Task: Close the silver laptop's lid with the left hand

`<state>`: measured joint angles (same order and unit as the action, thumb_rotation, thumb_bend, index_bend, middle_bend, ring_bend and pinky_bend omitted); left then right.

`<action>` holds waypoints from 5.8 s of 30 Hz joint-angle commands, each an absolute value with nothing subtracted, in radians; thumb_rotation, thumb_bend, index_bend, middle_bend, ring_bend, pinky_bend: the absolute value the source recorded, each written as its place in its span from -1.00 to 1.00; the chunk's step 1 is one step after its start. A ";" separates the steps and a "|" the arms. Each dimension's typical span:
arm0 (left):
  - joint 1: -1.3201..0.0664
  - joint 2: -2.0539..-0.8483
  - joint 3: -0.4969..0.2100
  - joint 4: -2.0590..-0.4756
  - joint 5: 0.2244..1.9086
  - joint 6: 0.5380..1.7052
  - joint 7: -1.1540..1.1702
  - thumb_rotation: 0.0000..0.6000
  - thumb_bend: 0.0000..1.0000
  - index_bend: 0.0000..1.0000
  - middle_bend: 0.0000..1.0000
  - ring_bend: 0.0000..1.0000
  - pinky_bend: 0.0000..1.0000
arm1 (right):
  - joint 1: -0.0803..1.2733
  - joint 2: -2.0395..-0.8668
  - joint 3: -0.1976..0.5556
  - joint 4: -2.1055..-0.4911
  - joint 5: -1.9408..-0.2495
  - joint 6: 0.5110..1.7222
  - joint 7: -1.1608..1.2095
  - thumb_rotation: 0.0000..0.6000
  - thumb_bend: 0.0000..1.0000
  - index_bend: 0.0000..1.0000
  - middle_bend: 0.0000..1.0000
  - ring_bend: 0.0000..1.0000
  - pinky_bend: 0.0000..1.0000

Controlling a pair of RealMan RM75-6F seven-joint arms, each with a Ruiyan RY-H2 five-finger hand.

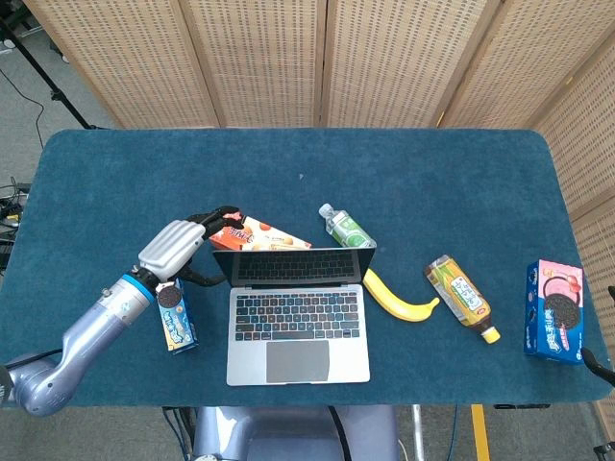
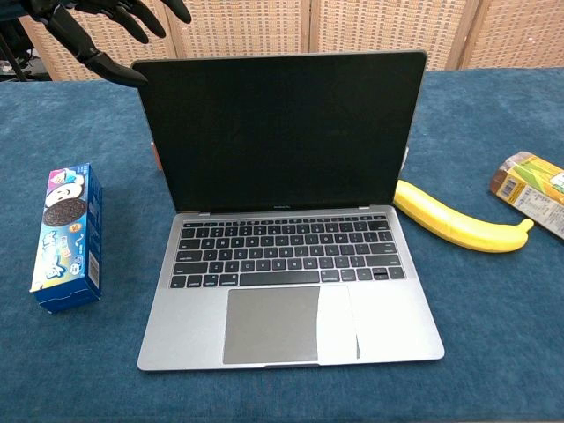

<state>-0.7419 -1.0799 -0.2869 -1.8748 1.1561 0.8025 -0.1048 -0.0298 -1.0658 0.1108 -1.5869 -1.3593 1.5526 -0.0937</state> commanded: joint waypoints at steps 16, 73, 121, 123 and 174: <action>-0.764 -1.111 -0.277 -1.866 1.147 0.792 -0.169 1.00 -0.63 -0.23 -0.39 -0.31 -0.47 | -0.031 -1.065 0.110 -1.591 -1.366 1.552 -0.096 1.00 -0.53 -0.88 -1.00 -1.00 -1.00; -0.699 -1.133 -0.153 -1.999 1.336 0.877 -0.241 1.00 -0.71 -0.14 -0.29 -0.22 -0.42 | -0.081 -1.043 0.100 -1.646 -1.373 1.611 -0.139 1.00 -0.53 -0.88 -1.00 -1.00 -1.00; -0.586 -1.201 0.062 -2.043 1.526 0.927 -0.222 1.00 -0.72 -0.14 -0.29 -0.21 -0.40 | -0.059 -1.066 0.137 -1.583 -1.262 1.522 -0.104 1.00 -0.53 -0.88 -1.00 -1.00 -1.00; -0.583 -1.205 0.069 -2.039 1.531 0.926 -0.225 1.00 -0.72 -0.14 -0.29 -0.21 -0.40 | -0.059 -1.067 0.138 -1.581 -1.259 1.520 -0.103 1.00 -0.53 -0.88 -1.00 -1.00 -1.00; -0.558 -1.312 0.164 -1.859 1.510 0.831 -0.290 1.00 -0.72 -0.14 -0.29 -0.21 -0.40 | -0.038 -1.090 0.141 -1.524 -1.185 1.427 -0.089 1.00 -0.53 -0.89 -1.00 -1.00 -1.00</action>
<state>-0.5573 -1.3119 0.1636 -1.8590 1.5103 0.8312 -0.2902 -0.0384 -1.0902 0.1414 -1.5243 -1.1846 1.4265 -0.0885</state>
